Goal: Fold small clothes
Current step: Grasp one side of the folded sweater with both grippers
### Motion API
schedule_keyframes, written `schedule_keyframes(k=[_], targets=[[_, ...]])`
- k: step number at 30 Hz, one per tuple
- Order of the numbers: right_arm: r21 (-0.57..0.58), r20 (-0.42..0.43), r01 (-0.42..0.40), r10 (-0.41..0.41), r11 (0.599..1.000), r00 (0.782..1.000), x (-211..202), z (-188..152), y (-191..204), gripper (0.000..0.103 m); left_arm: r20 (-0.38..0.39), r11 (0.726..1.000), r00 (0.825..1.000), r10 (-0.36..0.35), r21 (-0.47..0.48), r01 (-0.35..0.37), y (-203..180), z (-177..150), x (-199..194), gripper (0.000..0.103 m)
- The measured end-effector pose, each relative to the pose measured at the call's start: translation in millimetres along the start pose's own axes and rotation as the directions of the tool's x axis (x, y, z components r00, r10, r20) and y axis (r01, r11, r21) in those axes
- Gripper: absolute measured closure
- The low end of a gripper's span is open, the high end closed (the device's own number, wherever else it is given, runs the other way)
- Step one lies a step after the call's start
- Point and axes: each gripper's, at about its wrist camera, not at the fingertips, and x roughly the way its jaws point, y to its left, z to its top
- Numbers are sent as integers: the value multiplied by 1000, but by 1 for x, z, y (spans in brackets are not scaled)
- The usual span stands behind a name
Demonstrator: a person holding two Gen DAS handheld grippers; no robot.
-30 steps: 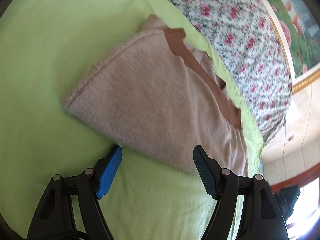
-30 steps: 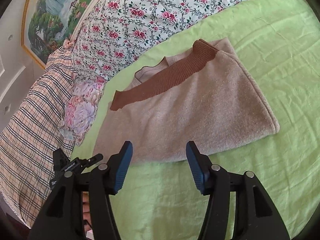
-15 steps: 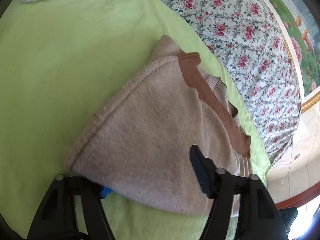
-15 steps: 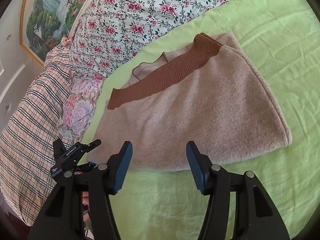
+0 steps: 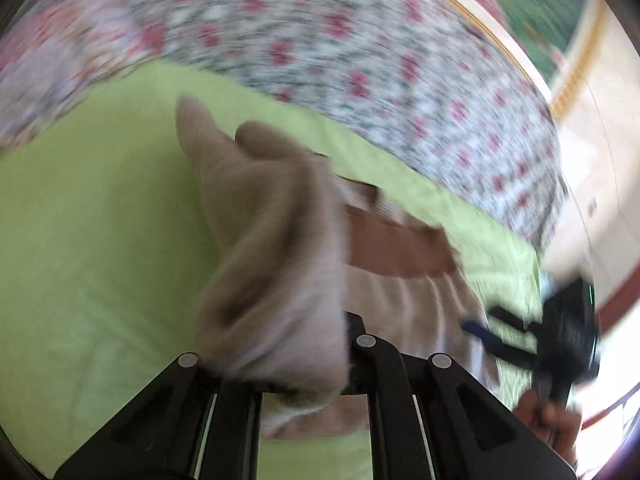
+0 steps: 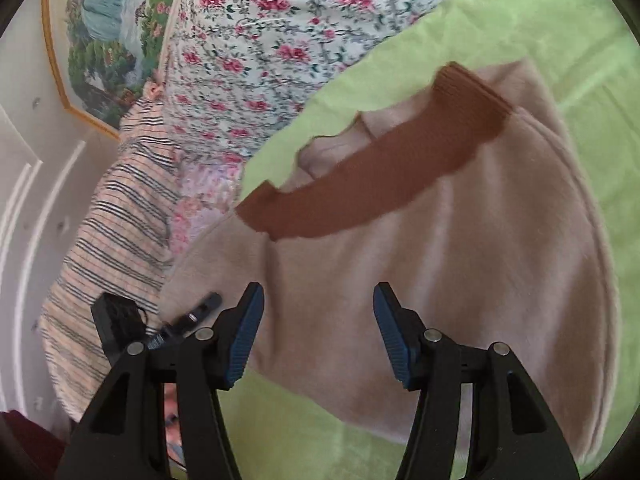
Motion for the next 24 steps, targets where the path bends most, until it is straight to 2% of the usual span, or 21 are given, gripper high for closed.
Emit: schedule_keyframes(k=[1,4,7,11,12,13,14,15,16,20,24], targets=[[1,-22,-36,36,999,999,7,8,2,34,-9,999,1000,-8,31,8,-11,-3,4,95],[-6,-93,-82,81,997,992,35,31,7,26,-38,995,999,-15,101,19,-36,-12,20,95],[6,-184,-112,112,994,977,80,46,13,26,-65,990,998,-14,138,23,-47,-21,32,95],[-16,-257,-132,124,991,959,130,53,26,26,-85,984,996,6,176,9,-54,-29,42,95],[-38,-252,-100,88,994,964,138,56,30,30,-88,983,996,7,181,9,-55,-30,44,95],[-73,-241,-54,35,996,970,145,60,36,49,-91,981,996,12,192,6,-56,-31,45,95],[-93,-233,-24,2,995,972,148,64,38,61,-91,978,996,22,208,-3,-59,-32,45,95],[-119,-219,8,-34,993,975,147,68,42,78,-87,974,996,36,227,-15,-62,-33,45,95],[-151,-202,22,-53,988,978,141,71,49,86,-81,968,996,44,250,-22,-67,-33,43,95],[-298,-113,87,-126,951,986,94,75,71,87,-72,954,997,-11,297,32,-89,-31,34,95],[-331,-26,174,-193,928,981,39,84,55,87,-119,933,989,-91,338,127,-132,-36,48,94]])
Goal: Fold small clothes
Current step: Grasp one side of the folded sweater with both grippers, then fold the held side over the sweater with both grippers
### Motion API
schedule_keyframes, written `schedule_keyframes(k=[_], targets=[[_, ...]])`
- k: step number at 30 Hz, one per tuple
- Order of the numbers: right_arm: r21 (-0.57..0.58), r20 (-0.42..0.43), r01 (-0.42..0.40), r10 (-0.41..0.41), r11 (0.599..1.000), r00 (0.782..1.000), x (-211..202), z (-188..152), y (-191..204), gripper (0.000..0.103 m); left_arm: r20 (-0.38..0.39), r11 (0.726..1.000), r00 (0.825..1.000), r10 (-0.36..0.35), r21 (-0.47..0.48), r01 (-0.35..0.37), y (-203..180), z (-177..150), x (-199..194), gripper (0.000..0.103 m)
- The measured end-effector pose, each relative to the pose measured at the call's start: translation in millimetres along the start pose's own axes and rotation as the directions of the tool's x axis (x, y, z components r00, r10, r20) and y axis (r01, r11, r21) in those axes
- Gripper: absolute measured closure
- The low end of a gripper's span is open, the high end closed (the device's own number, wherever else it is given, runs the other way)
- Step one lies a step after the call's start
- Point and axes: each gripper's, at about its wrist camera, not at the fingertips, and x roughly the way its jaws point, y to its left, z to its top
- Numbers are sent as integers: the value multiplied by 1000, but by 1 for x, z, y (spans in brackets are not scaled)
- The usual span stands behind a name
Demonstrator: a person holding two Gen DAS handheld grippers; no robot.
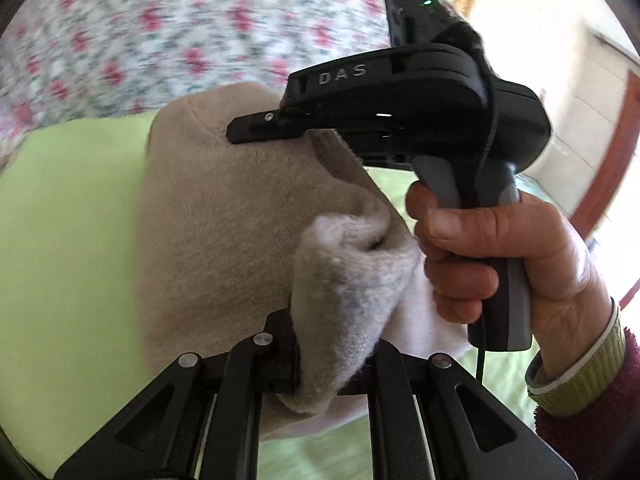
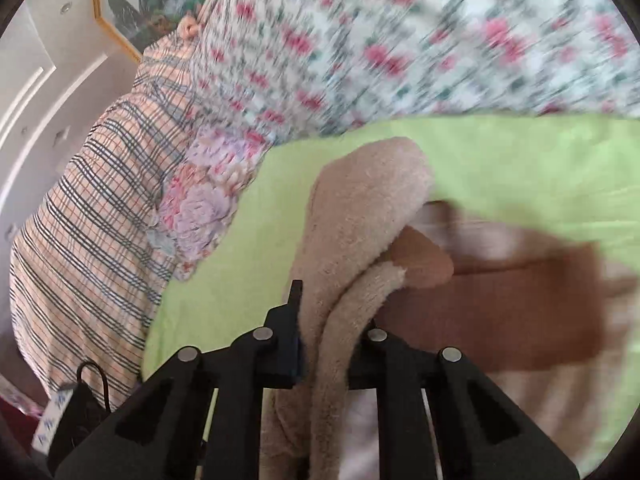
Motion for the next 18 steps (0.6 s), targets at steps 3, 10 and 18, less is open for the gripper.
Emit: schedule_keyframes(k=[3,10,18], targets=[[68,4,71,-72,995,997,-27,-14,-46,87,-33,998,997,-63,6,63,-23,-1,24,94],[123,-14,156,-155,980,988,-39,-44,-98,87,-144,994,984,-107,21,111,-56,-19,78,94],[79,8,285,-287,955,958,-45,-60,-103,70,-188,990,974,-126,38,135,-52,-21,84,76]])
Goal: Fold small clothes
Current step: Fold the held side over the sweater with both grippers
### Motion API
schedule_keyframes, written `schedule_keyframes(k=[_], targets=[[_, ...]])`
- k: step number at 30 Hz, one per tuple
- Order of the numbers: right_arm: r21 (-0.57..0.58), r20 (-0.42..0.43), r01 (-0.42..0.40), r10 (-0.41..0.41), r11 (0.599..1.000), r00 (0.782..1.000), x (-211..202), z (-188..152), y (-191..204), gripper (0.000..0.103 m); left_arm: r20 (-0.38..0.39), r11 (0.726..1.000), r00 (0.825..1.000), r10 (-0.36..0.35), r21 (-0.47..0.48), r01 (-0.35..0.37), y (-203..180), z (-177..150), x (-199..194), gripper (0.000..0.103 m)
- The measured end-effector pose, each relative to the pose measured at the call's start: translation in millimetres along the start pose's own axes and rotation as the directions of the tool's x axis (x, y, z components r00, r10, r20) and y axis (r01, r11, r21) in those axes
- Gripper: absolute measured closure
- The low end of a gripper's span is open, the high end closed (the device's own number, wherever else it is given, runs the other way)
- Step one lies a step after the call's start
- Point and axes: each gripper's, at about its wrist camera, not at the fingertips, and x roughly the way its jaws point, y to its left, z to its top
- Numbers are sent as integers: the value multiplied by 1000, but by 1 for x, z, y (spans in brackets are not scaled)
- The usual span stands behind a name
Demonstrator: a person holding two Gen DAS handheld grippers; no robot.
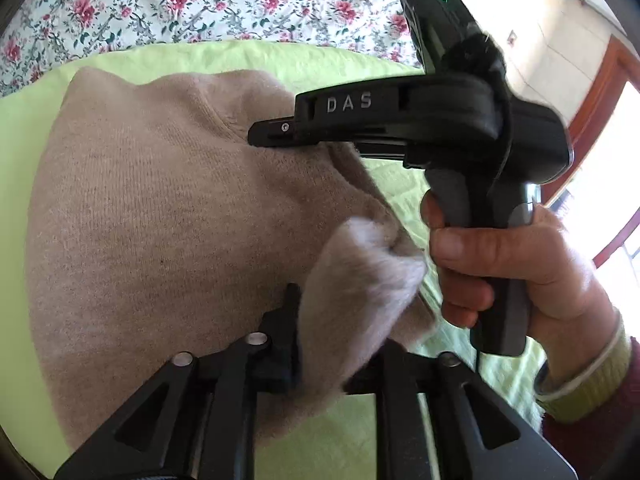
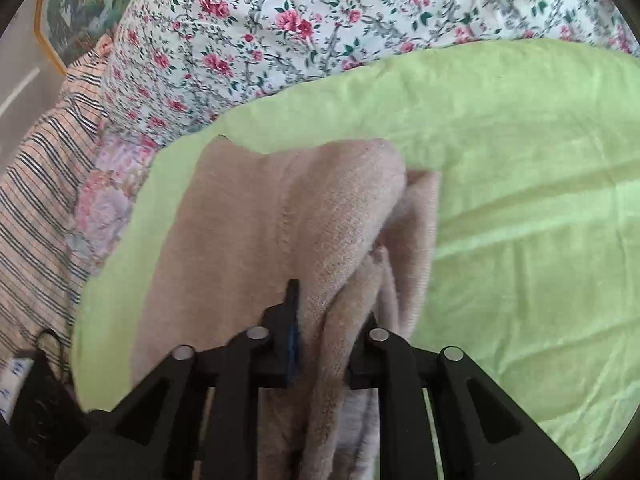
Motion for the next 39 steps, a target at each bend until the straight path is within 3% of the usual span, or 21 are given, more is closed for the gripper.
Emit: schedule_keyframes(k=[1,3,6,11,16,23,27,29,30,31,32,36,39], targets=[[1,10,20,-20,1000,1000,-5,-3,-1,65,-11,1000,1000,-17,-4,17,3,-2,-6,72],[20,23,42,-42,999,999,-14,-8,-5,58,-24,999,999,-32,-11,32,9,-8,-19,51],[77,34,40,-43,996,999,-27,-17,-16,38,-9,998,999,-51,-25,51,14,-16,-46,41],[147,26,-21,17,989,1000,-37,-29,-25,31,33,995,999,-40,-94,43,51,-28,-89,23],[185,9,-100,100,978,995,-30,-31,-24,25,29,975,1000,-10,-222,16,111,-9,-95,20],[226,-42,-132,145,965,989,-5,-30,-30,25,-47,927,996,-75,-372,52,163,17,-48,19],[215,-65,-139,157,967,986,8,-30,-28,25,-70,912,990,-124,-401,86,175,28,-15,6],[216,-68,-142,160,966,985,12,-30,-27,26,-58,915,990,-129,-391,96,175,34,-6,7],[223,-67,-152,170,963,983,15,-30,-27,33,-44,919,990,-132,-379,105,175,37,-3,12],[243,-71,-178,200,954,977,19,-31,-27,51,-34,924,990,-139,-365,117,174,38,1,20],[261,-71,-178,203,949,977,21,-33,-27,56,-33,926,987,-158,-353,136,173,40,8,38],[261,-41,-156,173,952,984,9,-34,-13,67,-8,931,990,-144,-341,133,167,38,-2,53],[220,-7,-205,211,954,977,-7,-40,23,69,22,945,992,-124,-302,125,159,28,-38,55]])
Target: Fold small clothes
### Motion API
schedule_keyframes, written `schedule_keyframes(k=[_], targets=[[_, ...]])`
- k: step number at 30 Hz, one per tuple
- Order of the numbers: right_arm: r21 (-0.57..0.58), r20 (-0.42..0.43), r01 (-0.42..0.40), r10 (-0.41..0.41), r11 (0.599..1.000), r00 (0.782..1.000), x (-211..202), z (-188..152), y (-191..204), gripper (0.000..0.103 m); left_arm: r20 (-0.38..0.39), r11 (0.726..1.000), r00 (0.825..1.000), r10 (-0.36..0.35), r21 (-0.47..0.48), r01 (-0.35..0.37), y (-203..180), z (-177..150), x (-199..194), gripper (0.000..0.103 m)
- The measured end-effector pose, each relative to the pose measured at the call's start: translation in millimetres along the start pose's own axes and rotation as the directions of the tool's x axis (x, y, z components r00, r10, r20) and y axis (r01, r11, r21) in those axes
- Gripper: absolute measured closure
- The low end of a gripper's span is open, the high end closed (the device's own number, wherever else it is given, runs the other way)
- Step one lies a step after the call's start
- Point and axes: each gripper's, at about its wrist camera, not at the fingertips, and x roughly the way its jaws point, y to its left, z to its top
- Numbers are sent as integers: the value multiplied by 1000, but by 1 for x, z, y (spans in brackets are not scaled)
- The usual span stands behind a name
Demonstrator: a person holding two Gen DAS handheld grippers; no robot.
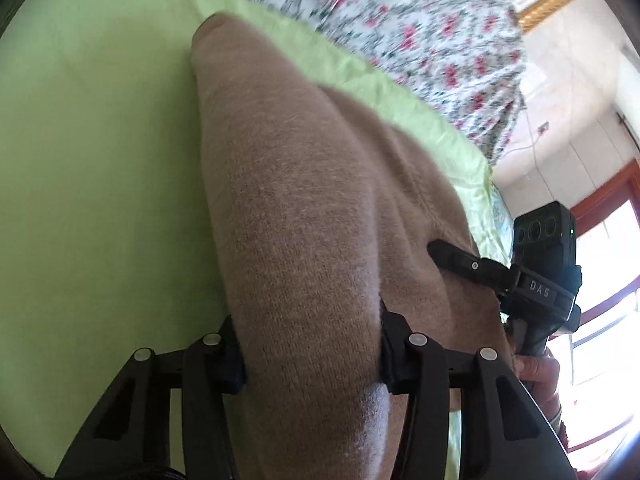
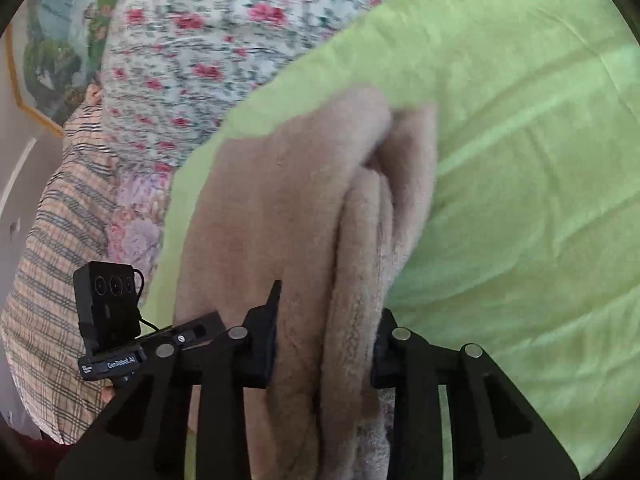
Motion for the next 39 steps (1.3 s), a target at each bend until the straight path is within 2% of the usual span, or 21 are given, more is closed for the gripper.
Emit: schedule_keyframes(k=[2,6,12,14,16,18,20,21,22,26,29,31,33,35,36,39], targets=[[-38,-3,-26,26,999,1000,2,-14,22,70,43,1000,999,18,19,-19,1,-15,-34,55],[-75,-28,-132,130,988,991,24,-50,68,70,98,999,994,44,0,-44,23,-53,-104,55],[-86,-137,-228,215,970,967,84,-99,115,70,101,990,985,141,-29,-139,62,-109,-170,55],[-91,-163,-222,205,971,965,97,-110,120,70,88,987,984,152,-59,-147,82,-126,-181,55],[-94,-171,-183,166,979,971,106,-119,120,69,63,985,986,157,-87,-151,103,-141,-184,50],[-59,-167,-177,165,982,972,108,-123,112,66,53,981,985,165,-114,-158,114,-151,-181,32],[-30,-174,-167,160,985,972,106,-124,106,56,63,979,985,158,-139,-149,120,-155,-182,27],[-20,-182,-143,136,990,974,104,-123,104,45,65,979,986,152,-146,-141,121,-155,-182,24],[-23,-181,-126,120,992,976,99,-121,102,37,64,978,986,156,-150,-145,123,-154,-183,22],[-64,-73,-46,41,997,996,68,-99,108,34,97,973,980,172,-172,-153,131,-144,-193,20],[-93,-30,-51,48,994,998,64,-76,118,34,128,968,977,171,-207,-142,137,-133,-199,20],[-113,-27,-44,41,993,999,76,-60,127,40,135,962,972,192,-222,-159,139,-124,-199,20],[-119,-63,-50,43,992,997,98,-49,131,46,141,959,967,211,-223,-177,137,-118,-199,20],[-110,-120,-39,26,993,992,121,-44,130,79,142,954,958,249,-209,-217,132,-109,-196,20],[-122,-112,-25,12,992,994,122,-42,133,90,145,949,950,277,-198,-246,128,-106,-195,20],[-176,-4,-36,36,984,999,90,-41,142,92,164,929,917,363,-142,-342,113,-98,-193,25]])
